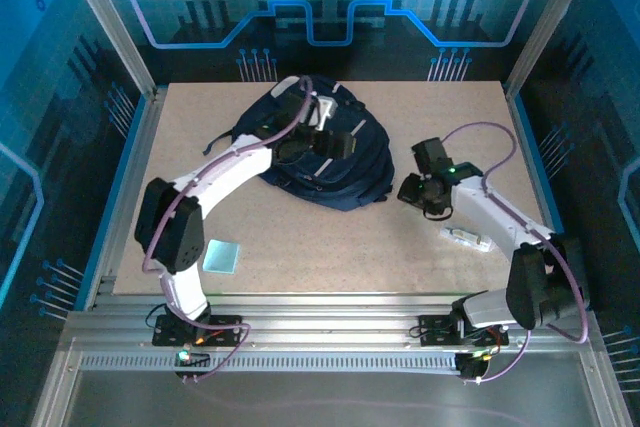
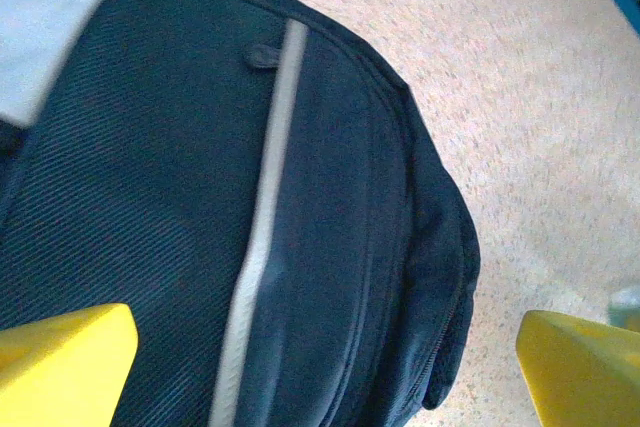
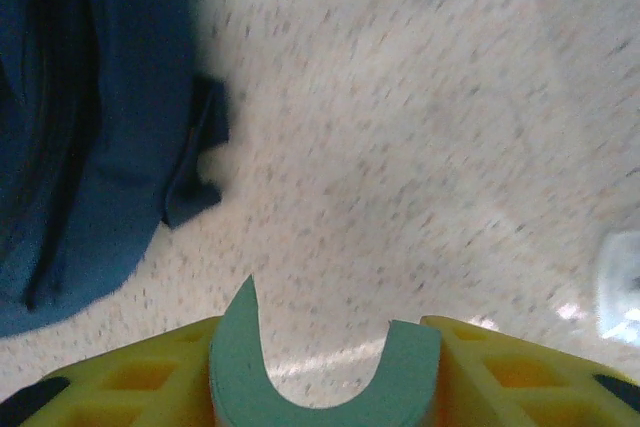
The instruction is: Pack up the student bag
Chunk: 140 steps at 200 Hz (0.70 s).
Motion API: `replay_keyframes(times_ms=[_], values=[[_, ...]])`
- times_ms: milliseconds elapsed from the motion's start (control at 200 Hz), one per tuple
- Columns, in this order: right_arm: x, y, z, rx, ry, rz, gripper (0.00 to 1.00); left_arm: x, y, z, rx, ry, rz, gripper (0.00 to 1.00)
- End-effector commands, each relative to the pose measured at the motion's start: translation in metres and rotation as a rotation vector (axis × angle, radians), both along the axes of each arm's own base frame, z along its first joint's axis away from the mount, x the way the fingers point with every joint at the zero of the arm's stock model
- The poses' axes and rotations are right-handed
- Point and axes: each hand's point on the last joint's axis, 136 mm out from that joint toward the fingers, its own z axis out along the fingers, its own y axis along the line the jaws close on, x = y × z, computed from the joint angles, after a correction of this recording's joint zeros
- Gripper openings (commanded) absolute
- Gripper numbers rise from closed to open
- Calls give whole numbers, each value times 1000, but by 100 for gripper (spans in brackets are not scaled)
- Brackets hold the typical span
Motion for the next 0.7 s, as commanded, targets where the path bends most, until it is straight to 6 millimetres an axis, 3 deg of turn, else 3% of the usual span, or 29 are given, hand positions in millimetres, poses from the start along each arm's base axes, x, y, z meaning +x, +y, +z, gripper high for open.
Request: replay_keyframes(times_ms=[0,235,520,600,695], values=[[13,-17,17,13,-55,0,51,-2,-5,-25,180,-6,-75,97],[25,-42,19,104,-107,-70,47,0,-26,-65,339,22,-137,85],[20,-50,15,145,-116,-80,45,13,-16,-112,494,59,-96,68],[21,-50,16,155,-123,-82,44,14,-12,-120,518,66,-77,53],[24,-49,19,164,-132,-74,44,14,-11,-120,522,65,-70,25]])
